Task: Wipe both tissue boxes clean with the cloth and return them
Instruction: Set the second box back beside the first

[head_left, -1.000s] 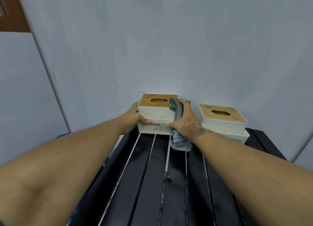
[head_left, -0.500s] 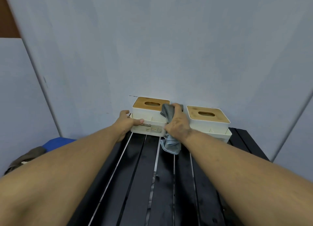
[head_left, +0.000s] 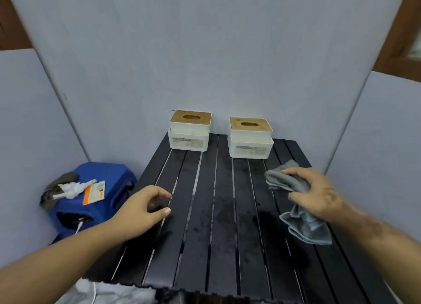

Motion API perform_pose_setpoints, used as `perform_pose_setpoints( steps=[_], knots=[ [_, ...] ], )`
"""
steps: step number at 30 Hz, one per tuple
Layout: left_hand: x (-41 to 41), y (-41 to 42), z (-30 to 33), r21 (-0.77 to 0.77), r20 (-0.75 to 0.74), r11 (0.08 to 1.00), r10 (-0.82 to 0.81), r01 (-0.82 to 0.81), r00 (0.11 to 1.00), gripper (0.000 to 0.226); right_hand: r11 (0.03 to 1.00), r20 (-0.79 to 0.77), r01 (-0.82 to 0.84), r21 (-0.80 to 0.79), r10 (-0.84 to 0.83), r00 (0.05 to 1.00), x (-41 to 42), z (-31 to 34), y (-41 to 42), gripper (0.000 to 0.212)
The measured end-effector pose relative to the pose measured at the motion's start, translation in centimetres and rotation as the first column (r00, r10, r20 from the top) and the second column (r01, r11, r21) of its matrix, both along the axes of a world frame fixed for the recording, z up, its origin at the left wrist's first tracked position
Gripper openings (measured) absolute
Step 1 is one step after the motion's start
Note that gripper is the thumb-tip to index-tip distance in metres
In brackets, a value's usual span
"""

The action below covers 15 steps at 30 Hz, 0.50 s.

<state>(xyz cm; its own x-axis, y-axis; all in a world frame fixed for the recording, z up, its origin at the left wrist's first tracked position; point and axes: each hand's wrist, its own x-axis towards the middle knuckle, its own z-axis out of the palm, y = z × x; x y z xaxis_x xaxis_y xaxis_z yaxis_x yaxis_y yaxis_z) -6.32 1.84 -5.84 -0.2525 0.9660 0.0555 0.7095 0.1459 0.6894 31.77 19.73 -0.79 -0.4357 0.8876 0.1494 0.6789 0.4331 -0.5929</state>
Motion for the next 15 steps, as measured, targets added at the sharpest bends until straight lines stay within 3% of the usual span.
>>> perform_pose_setpoints(
  steps=[4,7,11,15],
  knots=[
    [-0.2,-3.9,-1.0,0.049,-0.266,0.999,-0.009,0.023,0.964,0.039,0.992,0.206,0.087,-0.095,-0.066,0.976,4.3,-4.7,-2.4,0.053],
    [0.1,-5.8,-1.4,-0.017,-0.384,1.0,0.0,-0.007,0.923,0.061,0.995,0.407,0.1,-0.016,-0.084,0.91,5.4,-7.4,-4.6,0.067],
    [0.4,-6.9,-2.7,-0.052,-0.494,0.999,-0.04,0.016,0.868,0.075,0.991,0.285,0.086,-0.099,-0.055,0.957,5.4,-8.7,-5.3,0.06],
    [0.6,-6.8,-2.8,-0.065,-0.513,0.998,-0.039,0.006,0.858,0.075,0.987,0.306,0.158,0.004,-0.152,0.94,3.9,-10.4,-3.8,0.063]
  ],
)
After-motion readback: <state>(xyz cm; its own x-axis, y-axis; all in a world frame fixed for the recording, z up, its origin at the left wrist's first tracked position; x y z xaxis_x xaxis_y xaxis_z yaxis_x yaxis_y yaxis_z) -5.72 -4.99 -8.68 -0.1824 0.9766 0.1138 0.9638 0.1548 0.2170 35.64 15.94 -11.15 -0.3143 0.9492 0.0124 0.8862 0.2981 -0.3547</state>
